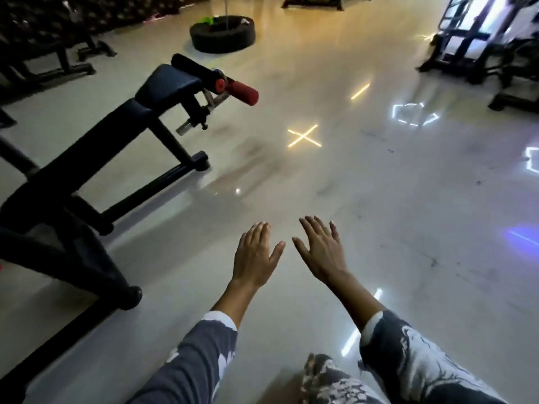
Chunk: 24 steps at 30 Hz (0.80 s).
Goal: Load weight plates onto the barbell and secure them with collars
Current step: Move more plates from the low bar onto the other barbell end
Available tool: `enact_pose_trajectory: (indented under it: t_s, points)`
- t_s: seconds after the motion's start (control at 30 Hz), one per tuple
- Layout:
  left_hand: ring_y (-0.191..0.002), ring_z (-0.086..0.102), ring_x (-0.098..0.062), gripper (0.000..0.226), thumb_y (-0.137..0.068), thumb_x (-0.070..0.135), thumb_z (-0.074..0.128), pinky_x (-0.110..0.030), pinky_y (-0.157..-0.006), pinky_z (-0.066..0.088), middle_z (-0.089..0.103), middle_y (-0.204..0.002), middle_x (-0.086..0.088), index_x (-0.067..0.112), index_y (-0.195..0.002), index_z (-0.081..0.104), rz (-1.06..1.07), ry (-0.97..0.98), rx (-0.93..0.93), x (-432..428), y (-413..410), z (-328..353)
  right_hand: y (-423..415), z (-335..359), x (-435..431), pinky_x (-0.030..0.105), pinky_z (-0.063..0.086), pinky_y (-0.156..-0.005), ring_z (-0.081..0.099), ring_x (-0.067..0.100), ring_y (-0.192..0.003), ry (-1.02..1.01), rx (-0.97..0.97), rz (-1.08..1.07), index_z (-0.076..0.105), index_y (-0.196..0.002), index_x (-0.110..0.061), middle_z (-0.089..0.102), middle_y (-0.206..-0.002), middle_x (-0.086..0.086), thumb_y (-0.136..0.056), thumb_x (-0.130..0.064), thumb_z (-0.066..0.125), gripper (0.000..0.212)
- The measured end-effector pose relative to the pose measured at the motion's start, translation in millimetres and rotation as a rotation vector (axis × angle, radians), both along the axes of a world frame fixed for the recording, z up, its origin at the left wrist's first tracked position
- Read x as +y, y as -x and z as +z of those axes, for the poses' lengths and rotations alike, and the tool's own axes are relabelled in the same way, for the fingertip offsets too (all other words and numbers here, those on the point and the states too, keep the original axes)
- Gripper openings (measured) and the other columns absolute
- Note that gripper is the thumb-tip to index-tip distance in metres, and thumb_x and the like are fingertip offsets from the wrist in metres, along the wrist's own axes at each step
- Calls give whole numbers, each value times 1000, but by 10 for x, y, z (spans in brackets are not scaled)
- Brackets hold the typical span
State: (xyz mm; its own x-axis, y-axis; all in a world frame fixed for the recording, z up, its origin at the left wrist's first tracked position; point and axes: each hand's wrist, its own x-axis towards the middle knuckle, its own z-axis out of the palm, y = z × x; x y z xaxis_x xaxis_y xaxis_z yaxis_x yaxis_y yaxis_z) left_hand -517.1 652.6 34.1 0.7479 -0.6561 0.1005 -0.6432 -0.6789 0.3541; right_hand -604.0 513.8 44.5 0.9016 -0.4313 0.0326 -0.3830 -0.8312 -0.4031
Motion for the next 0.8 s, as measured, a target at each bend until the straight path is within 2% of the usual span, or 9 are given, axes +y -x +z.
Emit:
enact_pose_trajectory:
  t_s: [0.23, 0.43, 0.57, 0.8]
  points:
    - [-136, 34, -27, 60, -95, 48, 39, -39, -112, 25, 40, -146, -12, 8, -139, 35, -90, -114, 58, -1444, -948, -48, -784, -190, -1469, 38, -4, -118, 9, 18, -146, 83, 153, -21, 16, -147, -15, 19, -157, 4, -99, -44, 27, 58]
    - [-134, 36, -27, 59, -95, 48, 39, -38, -112, 25, 41, -145, -13, 8, -139, 36, -71, -126, 126, -2575, -2300, -388, -2128, -530, -2607, 38, 0, -118, 14, 18, -145, 79, 251, 0, 17, -147, -14, 23, -156, 5, -98, -45, 27, 58]
    - [-131, 39, -25, 58, -95, 49, 39, -36, -110, 28, 45, -143, -11, 9, -137, 39, -63, -129, 160, -3318, -3297, -424, -3099, -398, -3439, 37, 3, -118, 16, 18, -144, 70, 321, 5, 19, -146, -13, 25, -155, 5, -98, -46, 28, 58]
    - [-128, 42, -26, 57, -95, 49, 40, -36, -108, 30, 48, -140, -11, 8, -135, 42, -118, -133, 177, -4706, -4988, -257, -4784, -188, -4797, 36, 6, -117, 22, 19, -142, 53, 242, -29, 26, -143, -12, 33, -151, 6, -98, -44, 31, 55]
